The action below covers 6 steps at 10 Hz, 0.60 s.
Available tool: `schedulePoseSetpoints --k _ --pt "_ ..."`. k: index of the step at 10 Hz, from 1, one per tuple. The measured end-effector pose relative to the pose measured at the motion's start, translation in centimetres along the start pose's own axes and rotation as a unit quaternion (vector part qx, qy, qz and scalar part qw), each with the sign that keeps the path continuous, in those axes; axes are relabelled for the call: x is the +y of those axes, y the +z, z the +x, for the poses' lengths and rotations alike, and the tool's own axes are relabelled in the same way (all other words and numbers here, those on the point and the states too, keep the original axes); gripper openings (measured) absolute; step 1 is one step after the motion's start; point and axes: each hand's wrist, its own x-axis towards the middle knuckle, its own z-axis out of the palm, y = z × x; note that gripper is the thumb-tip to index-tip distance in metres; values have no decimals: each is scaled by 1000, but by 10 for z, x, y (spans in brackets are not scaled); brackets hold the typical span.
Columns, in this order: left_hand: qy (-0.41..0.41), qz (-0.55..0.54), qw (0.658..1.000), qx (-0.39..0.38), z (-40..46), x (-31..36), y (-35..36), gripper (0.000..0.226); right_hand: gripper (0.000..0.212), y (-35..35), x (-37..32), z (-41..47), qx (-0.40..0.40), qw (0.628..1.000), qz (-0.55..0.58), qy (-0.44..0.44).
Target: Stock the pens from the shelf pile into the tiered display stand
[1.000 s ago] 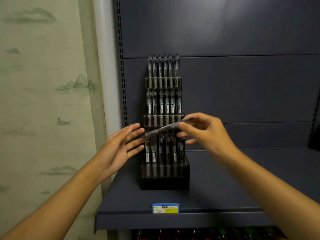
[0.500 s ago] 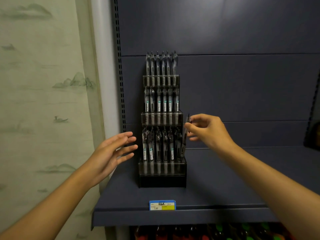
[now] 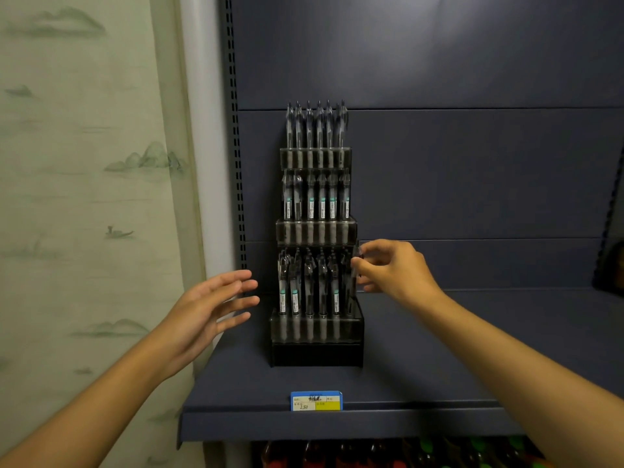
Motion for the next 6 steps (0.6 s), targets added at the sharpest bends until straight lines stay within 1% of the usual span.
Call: schedulePoseSetpoints --k 1,2,3,4,5,6 --pt "-5 2 1000 6 -3 -4 -2 27 12 4 2 -3 -15 1000 -3 15" --pt "-10 -3 1000 5 -4 -5 0 31 11 8 8 -11 -33 999 -29 17" --pt "-7 -15 1000 -2 -4 -7 0 32 11 9 14 -14 -32 999 -41 18" --pt "1 -26 1000 -15 -6 -9 0 48 17 11 17 -18 -29 999 -31 30" --pt "15 -25 999 -34 -7 -12 6 56 19 8 21 -25 -33 999 -24 28" --pt "27 -5 998 -56 -6 -12 16 92 6 2 24 -35 -41 999 4 29"
